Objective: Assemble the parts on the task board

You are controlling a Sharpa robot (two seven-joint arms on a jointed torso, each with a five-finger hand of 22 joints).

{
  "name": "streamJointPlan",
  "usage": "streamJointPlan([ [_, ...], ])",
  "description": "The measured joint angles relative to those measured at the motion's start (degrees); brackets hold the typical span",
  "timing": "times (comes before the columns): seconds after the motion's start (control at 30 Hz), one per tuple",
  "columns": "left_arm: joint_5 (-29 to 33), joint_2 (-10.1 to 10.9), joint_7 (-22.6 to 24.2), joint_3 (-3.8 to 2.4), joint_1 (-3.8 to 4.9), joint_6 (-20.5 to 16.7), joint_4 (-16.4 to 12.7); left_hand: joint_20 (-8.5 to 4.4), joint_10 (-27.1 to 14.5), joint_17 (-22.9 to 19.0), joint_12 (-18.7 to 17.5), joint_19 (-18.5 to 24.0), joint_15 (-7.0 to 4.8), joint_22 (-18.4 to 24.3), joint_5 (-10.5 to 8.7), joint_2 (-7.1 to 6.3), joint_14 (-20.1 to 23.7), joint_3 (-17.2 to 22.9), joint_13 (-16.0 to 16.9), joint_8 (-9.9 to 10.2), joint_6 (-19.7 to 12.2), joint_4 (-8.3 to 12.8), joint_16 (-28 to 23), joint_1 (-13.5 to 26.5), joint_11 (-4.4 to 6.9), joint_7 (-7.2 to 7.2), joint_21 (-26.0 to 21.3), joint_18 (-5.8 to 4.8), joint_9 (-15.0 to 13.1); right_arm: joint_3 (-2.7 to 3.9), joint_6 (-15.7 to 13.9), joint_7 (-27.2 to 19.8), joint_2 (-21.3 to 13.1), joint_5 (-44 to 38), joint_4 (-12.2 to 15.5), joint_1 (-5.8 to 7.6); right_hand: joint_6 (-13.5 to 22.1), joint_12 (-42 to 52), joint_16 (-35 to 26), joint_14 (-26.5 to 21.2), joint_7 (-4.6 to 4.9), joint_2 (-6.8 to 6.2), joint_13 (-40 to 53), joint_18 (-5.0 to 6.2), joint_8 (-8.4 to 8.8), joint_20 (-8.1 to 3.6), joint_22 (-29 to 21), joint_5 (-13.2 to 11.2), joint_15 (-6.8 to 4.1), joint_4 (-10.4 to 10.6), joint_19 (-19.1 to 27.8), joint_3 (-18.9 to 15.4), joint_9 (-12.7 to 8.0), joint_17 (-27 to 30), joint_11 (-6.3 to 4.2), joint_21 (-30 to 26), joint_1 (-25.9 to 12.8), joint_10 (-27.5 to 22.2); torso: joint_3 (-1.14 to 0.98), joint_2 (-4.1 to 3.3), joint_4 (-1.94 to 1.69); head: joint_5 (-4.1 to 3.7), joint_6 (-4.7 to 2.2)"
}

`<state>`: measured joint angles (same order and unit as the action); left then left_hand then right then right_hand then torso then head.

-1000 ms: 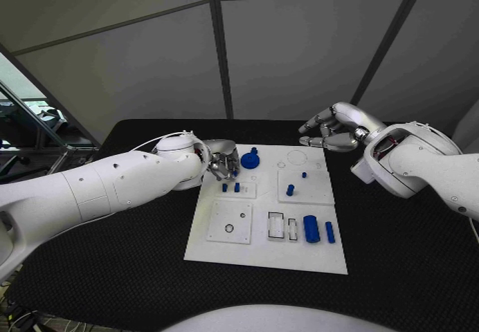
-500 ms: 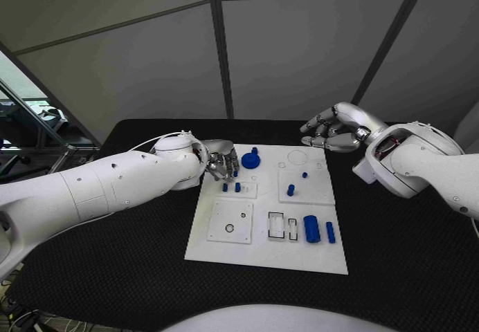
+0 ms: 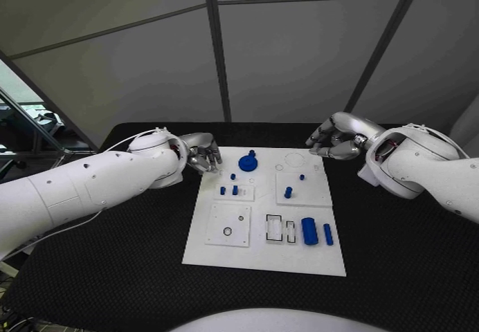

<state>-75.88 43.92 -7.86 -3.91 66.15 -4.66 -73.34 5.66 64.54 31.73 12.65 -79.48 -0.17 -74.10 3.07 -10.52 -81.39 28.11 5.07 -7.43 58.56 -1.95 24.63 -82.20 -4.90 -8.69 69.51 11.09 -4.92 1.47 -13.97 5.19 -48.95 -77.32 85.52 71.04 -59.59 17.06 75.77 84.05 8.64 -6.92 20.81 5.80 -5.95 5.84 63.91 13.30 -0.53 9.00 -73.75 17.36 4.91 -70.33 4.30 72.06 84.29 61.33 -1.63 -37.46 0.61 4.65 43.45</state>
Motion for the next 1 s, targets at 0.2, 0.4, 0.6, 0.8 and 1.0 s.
streamJointPlan([
  [0.2, 14.6, 4.3, 6.4, -0.30, 0.05, -4.9, -2.1, 0.22, 0.2, 0.1, 0.8, 6.1, 0.37, 7.2, 0.00, 0.21, 0.3, 1.2, 0.4, -0.4, 1.6, 0.5, 0.9, -0.1, -0.40, -0.71, -10.3, -0.02, 0.1, -0.60, 1.3, 1.8, 0.6, -9.4, -0.4, -1.57, 0.0, -2.9, 0.2, -0.1, 0.00, -0.79, -3.1, 0.00, 0.69, 0.21, 0.3, -0.8, 0.14, 0.0, -0.2, 0.3, -0.1, 0.0, 0.00, 0.2, -0.8, 0.0, -0.03, 0.01, 0.01, -2.16, -0.66],
  [0.4, 32.2, 6.8, 13.8, -0.32, 0.03, -7.4, -5.7, 0.70, -1.8, 8.0, 0.8, 12.2, 0.80, 14.5, 0.00, 1.04, 0.4, 1.6, 0.1, -0.2, 1.6, 0.9, 15.3, 0.8, -0.98, -0.72, -21.2, -0.02, 0.9, -1.17, 1.9, 3.3, 1.5, -15.7, -1.1, -2.73, 0.5, -4.6, 0.2, 0.0, 0.14, -1.37, -5.3, -0.01, 1.52, 0.60, 1.1, -1.2, 0.45, -0.2, -0.6, 0.5, -0.4, 0.2, 0.53, 0.9, -0.9, -0.5, 0.00, -0.01, -0.03, -3.21, -1.10],
  [0.6, 48.2, 8.6, 20.5, -0.31, -0.09, -8.1, -9.0, 0.90, -2.5, 7.9, 1.3, 13.9, 1.10, 17.2, 0.00, 1.34, 3.4, 1.6, 0.1, 0.0, 1.3, 0.9, 17.0, 1.1, -1.08, -1.03, -25.2, -0.01, 1.0, -1.38, 2.8, 4.5, 2.5, -19.9, -1.7, -3.89, 1.0, -5.7, 0.2, 0.0, 0.65, -1.59, -6.8, 0.00, 1.97, 0.81, 1.7, -1.2, 0.86, -0.3, -0.8, 0.6, -0.6, 0.8, 0.83, 1.1, -1.1, -0.8, 0.07, -0.05, -0.07, -3.74, -1.39],
  [0.8, 58.0, 9.4, 24.3, -0.29, -0.18, -8.0, -10.5, 0.99, -2.5, 7.9, 1.5, 15.7, 1.20, 18.9, 0.00, 1.34, 4.8, 1.4, 0.1, 0.0, 1.3, 1.2, 18.0, 1.1, -1.08, -1.03, -27.7, -3.02, 1.0, -1.41, 3.5, 5.1, 3.9, -22.0, -2.3, -4.57, 1.3, -6.2, 0.2, 0.0, 0.95, -1.90, -7.7, -0.01, 1.97, 0.81, 1.9, -1.2, 0.85, -0.5, -0.8, 0.8, -0.7, 0.8, 1.03, 1.3, -0.8, -1.0, 0.05, -0.07, -0.04, -3.34, -1.32],
  [1.0, 63.1, 9.6, 26.0, -0.28, -0.23, -7.8, -11.2, 0.98, -2.7, 7.6, 1.9, 16.1, 1.21, 19.5, 0.00, 1.34, 5.9, 1.3, 0.1, 0.0, 1.3, 1.5, 18.4, 1.1, -1.28, -1.03, -28.5, -3.01, 1.0, -1.45, 3.8, 5.3, 5.1, -23.1, -3.0, -5.00, 1.5, -6.4, 0.2, 0.0, 0.76, -1.90, -8.4, 0.00, 1.97, 1.02, 1.9, -1.2, 0.85, -1.0, -1.0, 1.3, -0.7, 0.8, 1.05, 1.3, -0.8, -1.0, 0.05, -0.10, -0.03, -3.14, -1.21],
])
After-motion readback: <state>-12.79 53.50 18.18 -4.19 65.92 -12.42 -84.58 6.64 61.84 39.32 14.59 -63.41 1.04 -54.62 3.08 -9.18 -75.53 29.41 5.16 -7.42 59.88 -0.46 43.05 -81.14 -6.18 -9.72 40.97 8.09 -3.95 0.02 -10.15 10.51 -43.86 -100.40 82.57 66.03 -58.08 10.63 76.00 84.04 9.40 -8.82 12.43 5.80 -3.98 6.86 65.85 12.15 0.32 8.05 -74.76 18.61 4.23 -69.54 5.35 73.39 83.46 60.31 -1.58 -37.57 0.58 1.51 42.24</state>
